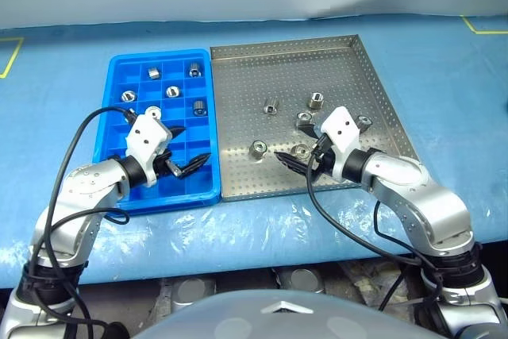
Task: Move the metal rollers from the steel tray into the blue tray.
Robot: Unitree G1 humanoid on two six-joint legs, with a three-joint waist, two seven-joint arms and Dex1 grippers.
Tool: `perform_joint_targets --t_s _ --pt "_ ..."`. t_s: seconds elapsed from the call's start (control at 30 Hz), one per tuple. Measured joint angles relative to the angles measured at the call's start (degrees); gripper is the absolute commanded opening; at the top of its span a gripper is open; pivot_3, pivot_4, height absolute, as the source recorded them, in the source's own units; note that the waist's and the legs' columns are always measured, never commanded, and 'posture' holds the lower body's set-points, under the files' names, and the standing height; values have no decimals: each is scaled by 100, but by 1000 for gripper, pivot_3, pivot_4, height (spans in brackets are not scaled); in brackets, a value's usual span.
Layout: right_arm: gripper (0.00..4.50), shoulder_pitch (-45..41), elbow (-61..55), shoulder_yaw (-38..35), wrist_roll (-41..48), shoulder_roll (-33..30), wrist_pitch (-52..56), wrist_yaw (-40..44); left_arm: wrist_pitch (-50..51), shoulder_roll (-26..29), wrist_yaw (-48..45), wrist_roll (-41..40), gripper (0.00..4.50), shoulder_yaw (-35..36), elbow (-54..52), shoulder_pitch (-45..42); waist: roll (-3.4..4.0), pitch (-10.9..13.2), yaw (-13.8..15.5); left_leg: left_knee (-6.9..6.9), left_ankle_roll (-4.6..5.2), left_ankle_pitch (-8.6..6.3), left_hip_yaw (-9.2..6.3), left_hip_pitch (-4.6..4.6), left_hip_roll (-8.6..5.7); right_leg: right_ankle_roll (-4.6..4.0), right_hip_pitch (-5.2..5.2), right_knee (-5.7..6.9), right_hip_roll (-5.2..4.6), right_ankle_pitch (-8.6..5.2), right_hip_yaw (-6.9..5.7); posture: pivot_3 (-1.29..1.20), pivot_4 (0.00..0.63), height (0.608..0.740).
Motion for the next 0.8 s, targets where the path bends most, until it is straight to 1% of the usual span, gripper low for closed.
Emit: perform_joint_targets --t_s 0.3,0.4,0.47,0.6,0.7,0.8 --pt "4465 55 0 14 -32 -25 1 -12 0 1 -9 0 4458 0 0 -6 0 0 0 0 0 0 0 0 0 0 0 0 0 0 0 -72 150 740" --pt "4465 67 0 42 -49 -24 2 -29 0 75 -136 -18 4458 -21 7 -205 -1 0 3 3 0 0 -1 0 0 0 0 2 0 0 -1 -71 150 740" --pt "4465 68 -3 45 -54 -22 3 -61 2 139 -248 -31 4458 -31 32 -516 0 0 5 5 0 0 -1 1 0 1 2 2 1 0 -1 -76 150 740" --pt "4465 82 -47 81 -76 6 1 -99 112 144 -448 -3 4458 -276 516 -1617 -1 1 18 10 0 1 -2 1 -2 5 6 2 1 0 -3 -101 150 740" --pt "4465 116 -70 109 -95 45 -1 -126 156 -55 -665 46 4458 -635 1183 -2456 -2 1 -11 9 1 0 -2 -1 -3 2 6 -1 1 2 -2 -129 150 740" --pt "4465 175 -132 139 -122 84 -29 -140 72 -365 -904 343 4458 -1207 2068 -3246 -1 0 -54 9 4 -2 -3 -3 -5 2 6 -2 2 2 -3 -154 150 740"
